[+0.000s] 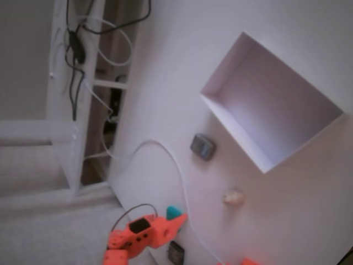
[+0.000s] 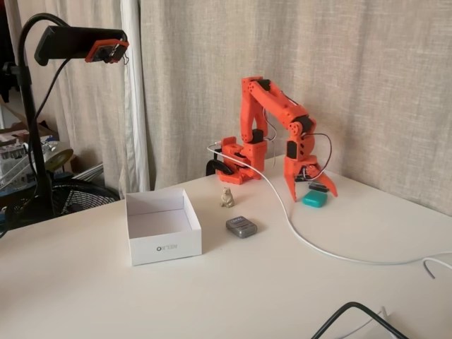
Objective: Grasp the green cube and put it in the bin.
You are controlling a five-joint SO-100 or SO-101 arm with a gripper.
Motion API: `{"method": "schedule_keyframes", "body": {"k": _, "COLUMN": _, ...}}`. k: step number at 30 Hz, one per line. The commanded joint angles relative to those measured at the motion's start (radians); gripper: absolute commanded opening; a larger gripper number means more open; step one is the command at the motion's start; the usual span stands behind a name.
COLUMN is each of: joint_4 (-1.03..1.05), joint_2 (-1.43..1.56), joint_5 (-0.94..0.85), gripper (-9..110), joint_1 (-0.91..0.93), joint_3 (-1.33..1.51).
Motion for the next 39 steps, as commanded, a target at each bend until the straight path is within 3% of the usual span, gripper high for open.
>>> {"method": "schedule_keyframes", "body": {"k": 1, "joint_4": 0.018, "joint_2": -0.006, "joint_5": -0.009, "gripper": 46, "joint_1": 0.009, "joint_3": 0.029}}
{"method": "schedule_keyframes", "body": {"k": 12, "joint_4": 0.046, "joint_2": 0.008, "joint_5": -0.02, "gripper": 42, "joint_1": -0.025, "joint_3": 0.064}}
{"method": "schedule_keyframes", "body": {"k": 14, "joint_4": 0.043, "joint_2": 0.003, "joint_5": -0.02, "gripper": 35, "joint_1": -0.029, "joint_3": 0.063}}
{"method": "schedule_keyframes", "body": {"k": 29, "joint_4": 0.04, "joint_2": -0.028, "joint_5": -0.02, "gripper": 33, "joint_1": -0.026, "joint_3": 0.055}}
{"method": "schedule_keyframes", "body": {"k": 39, "joint_4": 0.029, "joint_2": -0.026, "joint_5": -0.02, "gripper": 17, "joint_1": -0.021, "joint_3": 0.057}}
